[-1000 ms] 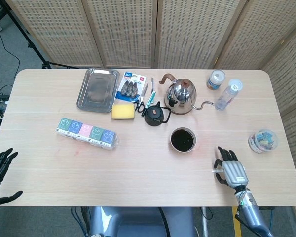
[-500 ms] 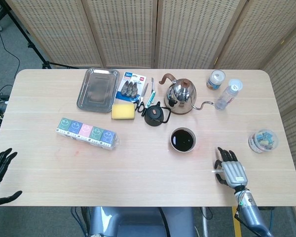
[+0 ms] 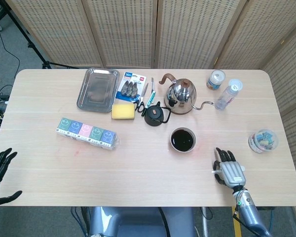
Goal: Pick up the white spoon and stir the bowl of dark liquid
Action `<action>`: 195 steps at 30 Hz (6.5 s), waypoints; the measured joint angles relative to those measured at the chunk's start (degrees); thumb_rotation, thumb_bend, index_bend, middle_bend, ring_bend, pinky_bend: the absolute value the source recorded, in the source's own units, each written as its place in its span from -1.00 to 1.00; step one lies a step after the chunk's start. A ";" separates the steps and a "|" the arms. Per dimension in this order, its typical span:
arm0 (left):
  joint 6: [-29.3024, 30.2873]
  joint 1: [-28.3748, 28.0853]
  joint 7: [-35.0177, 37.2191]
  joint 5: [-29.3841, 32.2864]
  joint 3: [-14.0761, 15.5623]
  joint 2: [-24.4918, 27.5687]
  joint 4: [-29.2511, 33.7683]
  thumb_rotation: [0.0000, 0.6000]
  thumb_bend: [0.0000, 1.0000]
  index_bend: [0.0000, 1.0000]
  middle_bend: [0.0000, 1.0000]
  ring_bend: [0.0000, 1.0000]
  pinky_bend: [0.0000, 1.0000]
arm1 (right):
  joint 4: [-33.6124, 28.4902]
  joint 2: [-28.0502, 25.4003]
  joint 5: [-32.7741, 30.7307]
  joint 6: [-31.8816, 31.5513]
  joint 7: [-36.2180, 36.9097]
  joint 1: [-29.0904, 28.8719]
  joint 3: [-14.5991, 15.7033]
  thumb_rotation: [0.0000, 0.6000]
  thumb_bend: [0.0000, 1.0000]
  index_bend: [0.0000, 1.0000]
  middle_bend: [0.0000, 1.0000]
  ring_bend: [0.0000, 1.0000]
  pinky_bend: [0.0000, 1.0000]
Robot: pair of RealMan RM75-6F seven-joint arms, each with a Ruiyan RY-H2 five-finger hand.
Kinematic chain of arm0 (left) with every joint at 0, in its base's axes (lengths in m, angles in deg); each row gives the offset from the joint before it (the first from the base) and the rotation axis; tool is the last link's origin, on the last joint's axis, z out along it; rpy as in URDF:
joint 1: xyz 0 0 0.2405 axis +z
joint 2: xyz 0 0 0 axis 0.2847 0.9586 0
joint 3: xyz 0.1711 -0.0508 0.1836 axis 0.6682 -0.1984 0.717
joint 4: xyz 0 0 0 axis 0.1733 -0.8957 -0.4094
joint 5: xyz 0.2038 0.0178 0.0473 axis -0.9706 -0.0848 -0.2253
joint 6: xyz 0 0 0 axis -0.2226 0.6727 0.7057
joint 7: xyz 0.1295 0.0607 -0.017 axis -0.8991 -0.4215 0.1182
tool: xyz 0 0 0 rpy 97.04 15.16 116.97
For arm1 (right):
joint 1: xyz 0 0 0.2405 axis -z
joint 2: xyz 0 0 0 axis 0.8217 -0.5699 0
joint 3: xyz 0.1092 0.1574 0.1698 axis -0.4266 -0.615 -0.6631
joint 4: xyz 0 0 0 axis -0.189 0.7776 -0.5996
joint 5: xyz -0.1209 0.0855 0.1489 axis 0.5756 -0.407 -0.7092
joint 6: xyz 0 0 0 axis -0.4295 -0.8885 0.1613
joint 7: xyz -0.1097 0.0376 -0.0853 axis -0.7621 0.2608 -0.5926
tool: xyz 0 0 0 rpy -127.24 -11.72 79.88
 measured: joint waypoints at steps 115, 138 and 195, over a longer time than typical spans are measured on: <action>-6.01 -2.97 1.68 4.36 -0.84 1.12 0.89 1.00 -1.00 -1.00 -1.00 -1.00 -1.00 | -4.20 8.87 -23.86 13.34 16.08 -24.30 -19.70 1.00 0.04 0.23 -1.00 -1.00 -1.00; -5.76 -2.86 -0.38 3.92 -0.71 0.55 1.65 1.00 -1.00 -1.00 -1.00 -1.00 -1.00 | -14.00 1.69 -21.67 11.35 18.01 -19.28 -17.47 1.00 0.05 0.23 -1.00 -1.00 -1.00; -5.60 -3.02 1.79 3.27 -0.40 1.24 1.10 1.00 -1.00 -1.00 -1.00 -1.00 -1.00 | -11.12 3.61 -26.71 11.82 14.00 -22.78 -19.31 1.00 0.14 0.24 -1.00 -1.00 -1.00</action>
